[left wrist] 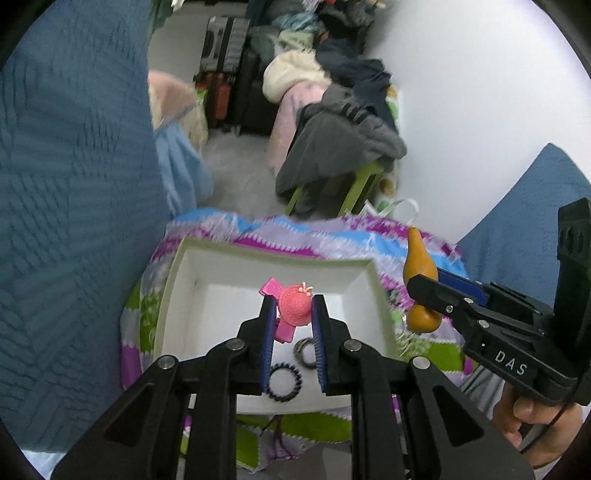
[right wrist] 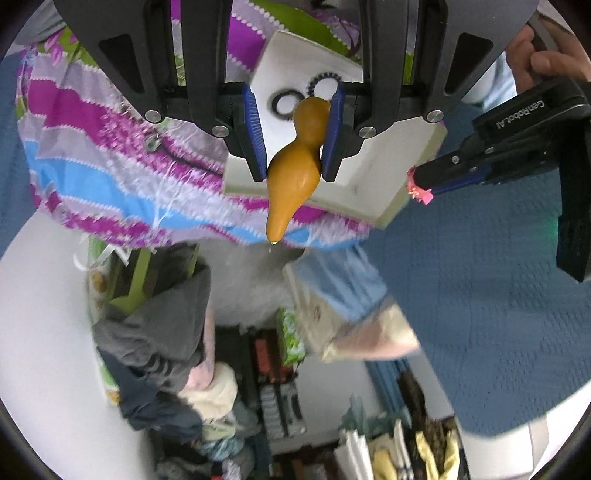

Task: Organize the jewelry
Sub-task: 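Carry the pink clip and orange pendant over the green box with both tools, then open both tools to drop the clip and pendant into the box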

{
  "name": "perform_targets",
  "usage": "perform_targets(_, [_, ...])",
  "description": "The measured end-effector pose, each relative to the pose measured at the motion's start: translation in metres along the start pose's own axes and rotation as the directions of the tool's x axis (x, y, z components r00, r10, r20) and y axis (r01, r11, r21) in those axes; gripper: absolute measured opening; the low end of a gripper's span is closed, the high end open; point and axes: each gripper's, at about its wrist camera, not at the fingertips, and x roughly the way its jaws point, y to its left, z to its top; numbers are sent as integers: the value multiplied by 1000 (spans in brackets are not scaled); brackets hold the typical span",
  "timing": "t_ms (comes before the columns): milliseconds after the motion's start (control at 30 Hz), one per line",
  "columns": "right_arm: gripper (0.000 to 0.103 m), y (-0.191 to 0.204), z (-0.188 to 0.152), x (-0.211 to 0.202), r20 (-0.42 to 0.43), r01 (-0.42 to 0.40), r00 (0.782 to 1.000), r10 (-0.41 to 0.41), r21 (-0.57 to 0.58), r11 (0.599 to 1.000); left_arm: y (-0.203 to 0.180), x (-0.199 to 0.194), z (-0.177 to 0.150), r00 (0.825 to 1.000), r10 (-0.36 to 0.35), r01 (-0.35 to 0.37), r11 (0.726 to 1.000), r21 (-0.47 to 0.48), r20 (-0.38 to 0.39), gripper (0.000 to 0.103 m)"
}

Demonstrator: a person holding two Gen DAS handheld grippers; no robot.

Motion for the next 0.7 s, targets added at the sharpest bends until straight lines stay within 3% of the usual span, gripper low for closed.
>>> perform_targets(333, [28, 12, -23, 53, -133, -2, 991, -3, -33, 999, 31, 38, -25, 995, 14, -21, 997, -68, -100, 19])
perform_targets(567, [29, 11, -27, 64, -173, -17, 985, 10, -40, 999, 32, 43, -30, 993, 11, -20, 997, -79, -118, 20])
perform_targets(633, [34, 11, -26, 62, -169, -27, 985, 20, -40, 999, 30, 40, -28, 994, 10, -18, 997, -76, -108, 20])
perform_targets(700, [49, 11, -23, 56, -154, -26, 988, 19, -41, 999, 28, 36, -26, 995, 8, -16, 997, -76, -98, 21])
